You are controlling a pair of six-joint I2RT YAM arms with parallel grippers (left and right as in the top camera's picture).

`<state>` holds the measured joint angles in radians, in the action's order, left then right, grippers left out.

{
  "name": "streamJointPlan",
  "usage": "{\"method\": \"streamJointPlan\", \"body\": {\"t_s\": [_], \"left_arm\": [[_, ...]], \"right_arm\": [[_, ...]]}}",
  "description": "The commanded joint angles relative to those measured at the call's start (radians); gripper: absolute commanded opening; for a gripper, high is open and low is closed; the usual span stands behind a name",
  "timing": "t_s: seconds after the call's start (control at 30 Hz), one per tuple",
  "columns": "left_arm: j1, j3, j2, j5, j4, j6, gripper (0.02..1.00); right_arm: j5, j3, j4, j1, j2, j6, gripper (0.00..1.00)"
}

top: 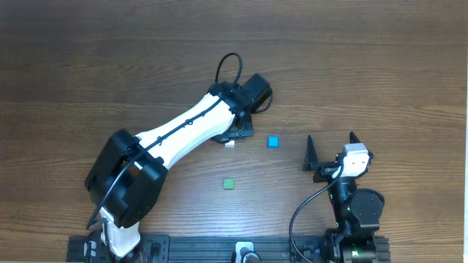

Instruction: Stack Cubes

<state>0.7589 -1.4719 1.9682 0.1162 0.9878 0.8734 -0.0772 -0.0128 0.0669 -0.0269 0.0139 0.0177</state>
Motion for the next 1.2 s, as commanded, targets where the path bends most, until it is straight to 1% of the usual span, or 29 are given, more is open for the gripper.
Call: {"method": "streamJointPlan", "body": {"t_s": [0.03,0.47,1.2], "left_arm": [[0.016,-0.019,0.010,0.031,-0.004,-0.028,0.038],[0.018,-0.019,0.024,0.024,-0.003,-0.081,0.040],[0.006,0.013,0.042,0.007,-0.037,-0.081,0.040]], "right_arm": [[-0.008,0.008,0.000,-0.005,-0.007,-0.008,0.991],[-0.007,0.008,0.000,-0.005,-0.007,-0.008,0.991],[-0.007,0.008,0.000,-0.005,-0.007,-0.008,0.991]]}}
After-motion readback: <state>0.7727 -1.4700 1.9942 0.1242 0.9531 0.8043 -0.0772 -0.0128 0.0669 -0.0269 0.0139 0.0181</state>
